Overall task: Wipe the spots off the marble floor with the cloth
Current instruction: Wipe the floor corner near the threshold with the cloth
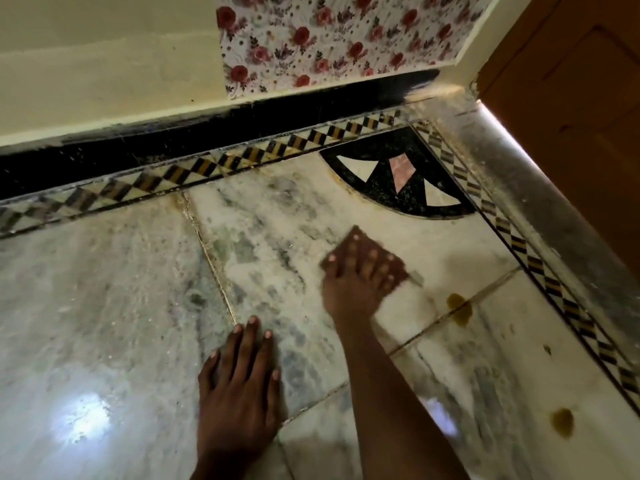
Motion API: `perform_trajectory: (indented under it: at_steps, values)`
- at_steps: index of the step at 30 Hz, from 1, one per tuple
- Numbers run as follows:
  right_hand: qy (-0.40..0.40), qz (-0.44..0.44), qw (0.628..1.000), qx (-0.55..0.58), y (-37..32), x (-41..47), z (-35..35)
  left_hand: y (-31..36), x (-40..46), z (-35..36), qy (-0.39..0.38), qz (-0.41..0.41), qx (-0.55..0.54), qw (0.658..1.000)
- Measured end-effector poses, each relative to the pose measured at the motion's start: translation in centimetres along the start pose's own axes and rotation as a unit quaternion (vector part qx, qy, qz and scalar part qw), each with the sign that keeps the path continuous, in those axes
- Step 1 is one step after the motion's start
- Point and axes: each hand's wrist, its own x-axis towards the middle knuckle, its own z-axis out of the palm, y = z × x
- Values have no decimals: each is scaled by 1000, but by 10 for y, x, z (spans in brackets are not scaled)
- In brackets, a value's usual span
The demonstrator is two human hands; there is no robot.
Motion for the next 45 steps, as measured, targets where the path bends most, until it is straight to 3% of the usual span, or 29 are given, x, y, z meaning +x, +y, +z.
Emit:
perform_trajectory:
  at_steps: [3, 5, 6, 8, 10, 11, 12, 14, 16, 18, 20, 23, 26, 27, 29, 31, 33, 35, 38, 41, 43, 45]
  values:
    - [1, -220, 973, -72, 9, -49, 0, 2, 1, -5, -9, -1, 3, 1000]
    - [-13, -291, 953, -86, 53, -69, -14, 3, 4, -8, -28, -1, 5, 1000]
    - [-9, -279, 956, -88, 74, -67, -17, 3, 3, -9, -36, -3, 10, 999]
    - [8, -160, 983, -90, 83, -39, -18, 4, 3, -10, -39, -5, 7, 999]
    - [64, -20, 996, -62, 48, -1, -9, 4, 3, -7, -23, 1, 6, 1000]
    - [61, 25, 997, -34, 22, 18, -5, 2, 2, -4, -15, 8, 10, 1000]
    - [9, 35, 999, -6, -8, 33, -6, 0, 2, -2, -11, 13, 11, 1000]
    - [-56, -28, 998, 0, -53, 47, -2, -1, 2, -2, -2, 11, 17, 1000]
    - [-94, -173, 980, -36, -66, 33, 1, -1, 2, -3, -3, 5, 15, 1000]
    - [-82, -305, 946, -68, -40, 3, 2, 0, 2, -3, -6, 7, 7, 1000]
    - [-44, -362, 928, -76, 5, -21, -1, -2, 1, -4, -12, 10, 4, 1000]
    - [-6, -266, 960, -83, 35, -5, -10, -1, 2, -7, -25, 4, 1, 1000]
    - [-23, -73, 997, -22, -27, 51, -8, -1, 3, -4, -24, 1, 1, 1000]
    - [-45, -46, 998, 0, -55, 72, -8, -1, 3, -4, -22, -1, -1, 1000]
    - [-90, -83, 992, -11, -99, 98, -2, -1, 2, -3, -19, -2, 4, 1000]
    - [-127, -201, 969, -61, -117, 87, 7, 0, 3, -3, -17, -7, 0, 1000]
    - [-122, -319, 936, -91, -96, 46, 12, 1, 3, -5, -19, -11, -1, 1000]
    - [-66, -370, 923, -87, -46, 14, 13, 3, 4, -7, -26, -11, -1, 1000]
    - [-3, -266, 960, -87, -11, 23, 8, 3, 4, -10, -39, -15, 0, 999]
    - [-41, -57, 997, -22, -67, 88, -2, 2, 4, -8, -38, -13, 7, 999]
    - [-61, -58, 996, -18, -113, 112, 2, 0, 3, -6, -31, -12, 7, 999]
    - [-91, -184, 977, -52, -133, 101, 10, -2, 2, -4, -32, -10, 13, 999]
